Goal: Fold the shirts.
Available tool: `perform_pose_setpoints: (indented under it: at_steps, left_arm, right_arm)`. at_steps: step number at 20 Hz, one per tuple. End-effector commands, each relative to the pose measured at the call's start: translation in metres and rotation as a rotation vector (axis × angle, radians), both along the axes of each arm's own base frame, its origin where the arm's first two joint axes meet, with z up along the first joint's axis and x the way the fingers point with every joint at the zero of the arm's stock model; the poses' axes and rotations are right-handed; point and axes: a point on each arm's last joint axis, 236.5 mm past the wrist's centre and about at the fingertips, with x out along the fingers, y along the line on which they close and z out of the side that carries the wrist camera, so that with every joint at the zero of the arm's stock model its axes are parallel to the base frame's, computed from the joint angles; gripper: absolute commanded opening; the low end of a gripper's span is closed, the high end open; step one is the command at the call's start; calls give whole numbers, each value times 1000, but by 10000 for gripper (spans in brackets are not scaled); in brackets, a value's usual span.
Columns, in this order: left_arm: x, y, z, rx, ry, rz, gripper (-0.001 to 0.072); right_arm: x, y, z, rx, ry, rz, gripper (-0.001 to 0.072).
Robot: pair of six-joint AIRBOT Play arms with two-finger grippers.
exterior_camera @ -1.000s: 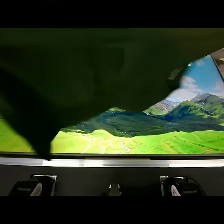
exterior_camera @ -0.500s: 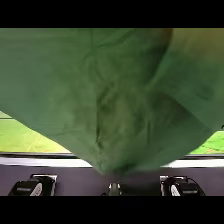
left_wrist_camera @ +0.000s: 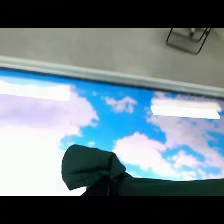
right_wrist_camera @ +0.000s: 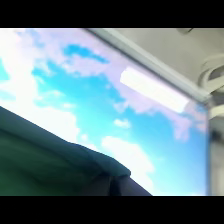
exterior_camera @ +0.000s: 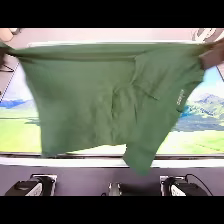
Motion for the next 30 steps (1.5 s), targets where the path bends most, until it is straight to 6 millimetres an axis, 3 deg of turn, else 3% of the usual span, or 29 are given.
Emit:
perform_pose_setpoints:
  at_steps: [1, 3, 5, 7, 8, 9, 10, 11, 12, 14, 16, 17, 20, 22, 25, 30]
  left_arm:
    - [60, -1, -116, -2, 232, 1, 29]
    - [76, -8, -178, -36, 373, -8, 29]
    - [76, -21, -226, -104, 504, -24, 29]
    - [70, -36, -263, -179, 625, -45, 32]
    - [65, -43, -276, -213, 674, -54, 55]
    - [60, -50, -284, -253, 718, -65, 143]
    - [53, -50, -287, -271, 757, -71, 360]
    - [45, -42, -285, -272, 799, -73, 560]
    - [34, -29, -282, -258, 843, -92, 571]
    - [1, 2, -276, -246, 952, -132, 571]
    - [-38, 24, -278, -280, 1061, -132, 571]
    - [-56, 28, -284, -304, 1101, -117, 536]
    - [-114, 18, -326, -344, 1216, -121, 510]
    - [-145, 7, -351, -347, 1283, -156, 510]
    - [-155, 7, -375, -354, 1287, -122, 510]
    - [-147, -4, -383, -333, 1256, -131, 510]
  right_arm:
    - [67, 17, -118, 179, 198, -47, 26]
    - [77, 38, -174, 305, 324, -54, 27]
    - [73, 60, -215, 462, 455, -95, 27]
    - [63, 78, -249, 539, 580, -99, 29]
    - [61, 81, -262, 542, 617, -101, 79]
    - [57, 83, -272, 542, 650, -101, 237]
    - [52, 80, -274, 535, 673, -106, 411]
    - [46, 71, -271, 515, 690, -96, 525]
    - [38, 56, -267, 480, 708, -80, 536]
    - [6, 7, -264, 434, 799, -115, 531]
    - [-35, -29, -269, 429, 940, -149, 448]
    - [-54, -40, -275, 426, 1011, -157, 409]
    - [-93, -39, -298, 410, 1160, -114, 409]
    - [-100, -26, -307, 421, 1192, -75, 408]
    - [-100, -21, -311, 425, 1193, -65, 389]
    - [-92, -22, -312, 424, 1157, -70, 389]
